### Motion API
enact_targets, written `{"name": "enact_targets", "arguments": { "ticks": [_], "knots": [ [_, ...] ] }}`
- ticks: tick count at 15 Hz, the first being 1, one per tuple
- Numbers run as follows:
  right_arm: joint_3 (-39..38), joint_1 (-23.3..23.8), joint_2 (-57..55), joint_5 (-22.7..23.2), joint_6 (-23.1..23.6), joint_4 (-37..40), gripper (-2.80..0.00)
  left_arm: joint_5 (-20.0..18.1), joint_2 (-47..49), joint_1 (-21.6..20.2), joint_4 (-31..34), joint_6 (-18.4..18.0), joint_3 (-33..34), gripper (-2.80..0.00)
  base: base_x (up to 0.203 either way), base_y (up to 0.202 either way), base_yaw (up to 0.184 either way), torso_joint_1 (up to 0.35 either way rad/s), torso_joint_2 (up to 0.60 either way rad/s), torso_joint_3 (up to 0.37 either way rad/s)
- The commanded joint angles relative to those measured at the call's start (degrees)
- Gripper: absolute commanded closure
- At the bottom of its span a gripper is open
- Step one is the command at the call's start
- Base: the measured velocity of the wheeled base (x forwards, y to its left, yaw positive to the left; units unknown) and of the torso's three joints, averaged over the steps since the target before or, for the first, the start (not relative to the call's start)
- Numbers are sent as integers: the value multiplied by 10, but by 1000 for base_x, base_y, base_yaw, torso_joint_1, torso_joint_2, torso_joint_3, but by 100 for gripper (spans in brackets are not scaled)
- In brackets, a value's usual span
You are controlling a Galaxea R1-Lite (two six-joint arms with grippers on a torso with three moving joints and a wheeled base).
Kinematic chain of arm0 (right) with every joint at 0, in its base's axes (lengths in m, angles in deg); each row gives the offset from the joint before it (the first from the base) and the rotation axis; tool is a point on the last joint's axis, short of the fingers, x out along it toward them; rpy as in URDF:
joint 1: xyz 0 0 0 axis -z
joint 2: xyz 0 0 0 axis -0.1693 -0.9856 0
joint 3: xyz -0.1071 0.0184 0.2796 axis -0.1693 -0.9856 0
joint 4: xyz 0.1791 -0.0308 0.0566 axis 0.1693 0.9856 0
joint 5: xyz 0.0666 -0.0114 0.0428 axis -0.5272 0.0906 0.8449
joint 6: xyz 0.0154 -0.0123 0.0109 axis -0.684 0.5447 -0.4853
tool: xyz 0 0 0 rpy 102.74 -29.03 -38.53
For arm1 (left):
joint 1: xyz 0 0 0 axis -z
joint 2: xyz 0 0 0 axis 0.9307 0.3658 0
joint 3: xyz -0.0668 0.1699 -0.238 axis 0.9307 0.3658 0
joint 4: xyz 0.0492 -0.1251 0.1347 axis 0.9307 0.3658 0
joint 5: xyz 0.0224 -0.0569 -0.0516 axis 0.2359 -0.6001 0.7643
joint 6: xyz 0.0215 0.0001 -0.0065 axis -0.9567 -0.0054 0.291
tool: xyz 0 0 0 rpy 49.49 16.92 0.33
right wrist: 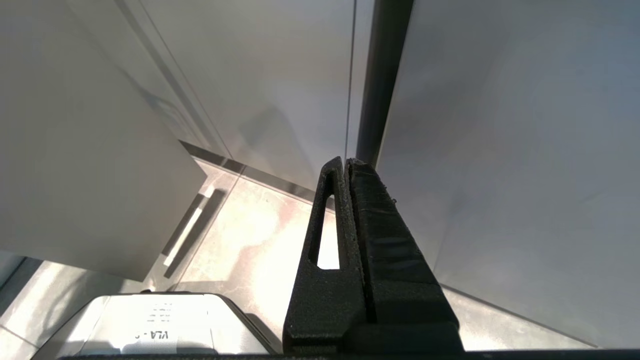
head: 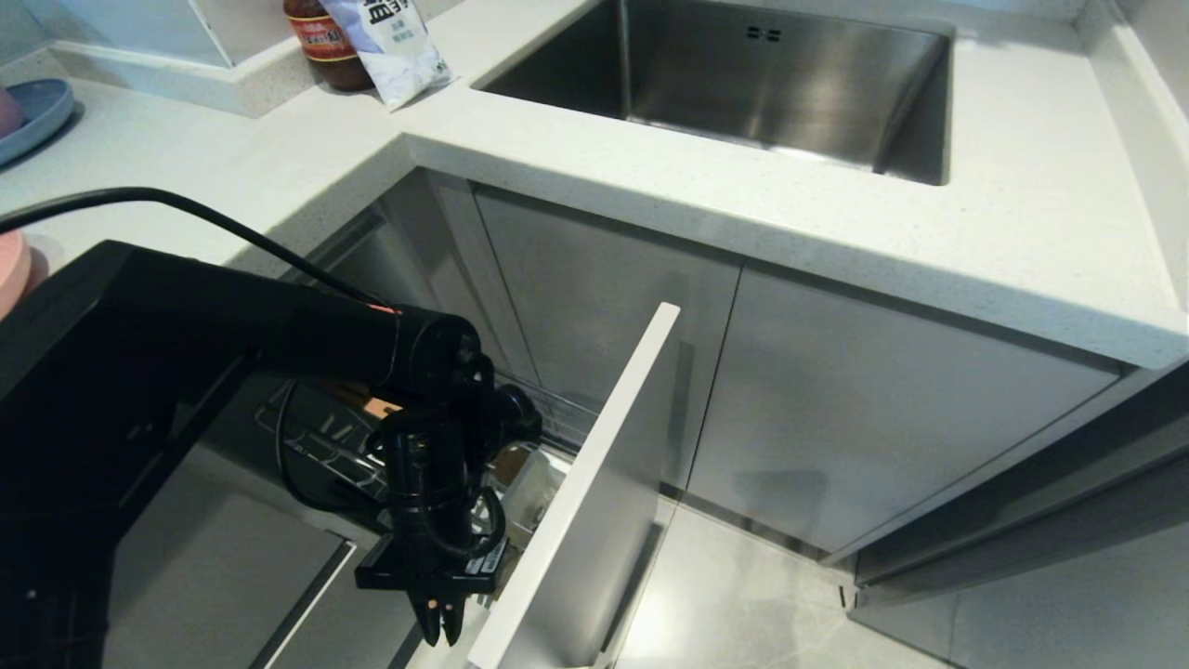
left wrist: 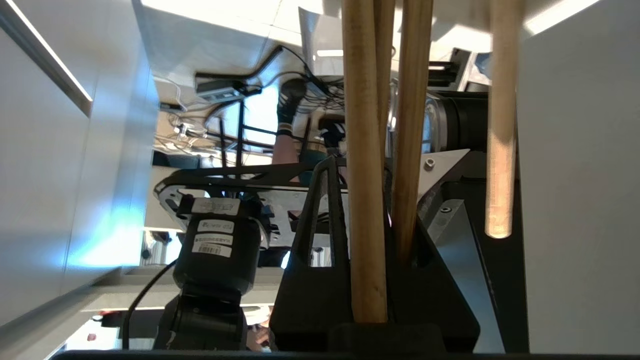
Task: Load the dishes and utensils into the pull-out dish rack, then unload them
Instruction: Take the chopsticks out of the cupboard
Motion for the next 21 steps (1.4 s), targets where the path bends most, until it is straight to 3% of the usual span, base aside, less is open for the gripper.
{"name": "enact_targets", "arguments": {
  "ticks": [1,21],
  "knots": [
    [0,0,1,0,0,0,0,0,-1,3,4,2,0,0,0,0,0,0,0,0],
    [-1,0,1,0,0,0,0,-2,-152,44,83,1,0,0,0,0,0,0,0,0]
  ]
}}
